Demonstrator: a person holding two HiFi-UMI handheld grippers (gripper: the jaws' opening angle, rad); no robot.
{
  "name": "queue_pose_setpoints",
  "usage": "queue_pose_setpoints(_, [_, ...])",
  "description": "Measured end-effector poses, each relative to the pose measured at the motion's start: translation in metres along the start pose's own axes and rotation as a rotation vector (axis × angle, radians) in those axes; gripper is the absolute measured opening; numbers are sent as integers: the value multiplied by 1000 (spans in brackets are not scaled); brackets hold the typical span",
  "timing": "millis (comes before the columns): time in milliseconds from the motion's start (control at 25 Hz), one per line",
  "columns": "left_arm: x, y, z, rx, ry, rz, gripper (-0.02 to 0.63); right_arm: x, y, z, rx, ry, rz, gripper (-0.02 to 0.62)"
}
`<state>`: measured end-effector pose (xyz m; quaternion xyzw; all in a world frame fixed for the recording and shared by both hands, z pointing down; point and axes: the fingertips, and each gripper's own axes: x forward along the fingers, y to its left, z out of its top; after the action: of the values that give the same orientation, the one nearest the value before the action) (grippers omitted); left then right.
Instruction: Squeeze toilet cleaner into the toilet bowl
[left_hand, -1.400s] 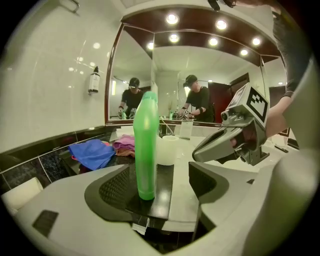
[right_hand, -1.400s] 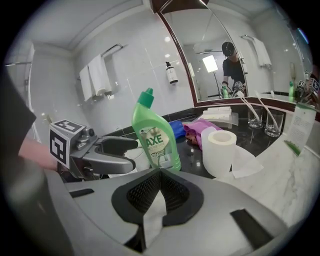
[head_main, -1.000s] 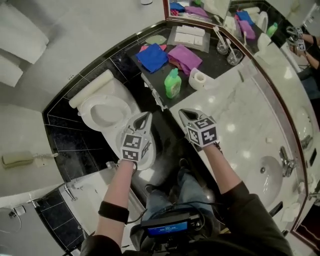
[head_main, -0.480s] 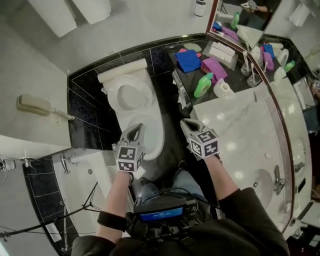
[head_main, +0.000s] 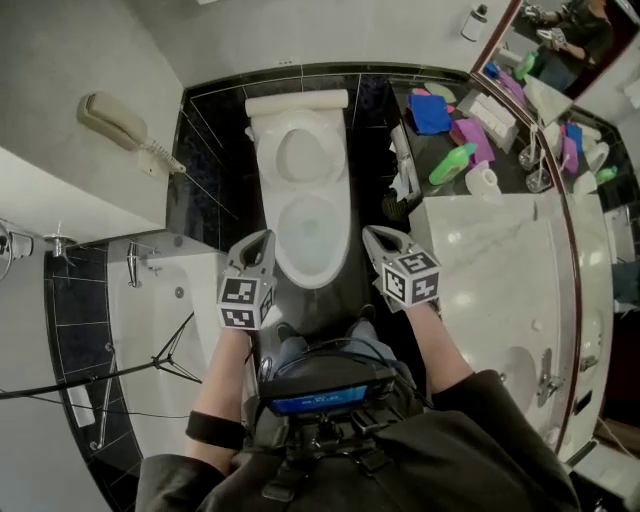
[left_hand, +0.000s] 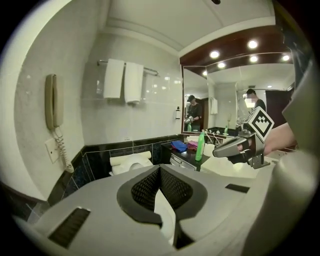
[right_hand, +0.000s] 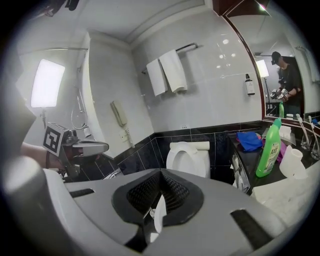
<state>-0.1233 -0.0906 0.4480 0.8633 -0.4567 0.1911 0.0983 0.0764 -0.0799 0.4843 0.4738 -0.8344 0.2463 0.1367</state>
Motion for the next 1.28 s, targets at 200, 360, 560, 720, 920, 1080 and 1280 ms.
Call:
queue_pose_setpoints(200, [-17, 21, -17, -50, 3, 35, 3, 6, 23, -8, -9, 30, 9, 8])
queue_pose_setpoints(360, [-26, 22, -23, -70, 3, 53, 3, 7, 29, -11, -33, 43, 16, 8])
queue_pose_setpoints(560, [-33, 29, -30, -78, 13, 75, 3, 15, 34, -13, -41, 59, 25, 8])
queue_pose_setpoints(720, [-39, 29, -35, -76, 24, 82, 3, 17, 37, -17, -41, 67, 37, 8])
queue_pose_setpoints(920, [-41, 30, -36, -79, 26, 93, 3, 18, 36, -17, -45, 71, 46, 8])
queue_pose_setpoints(1080, [-43, 33, -38, -86, 26, 102, 3, 17, 35, -19, -50, 75, 44, 8])
queue_pose_setpoints(1280, [-47, 33, -43, -87, 31, 103, 3, 14, 35, -20, -51, 80, 40, 8])
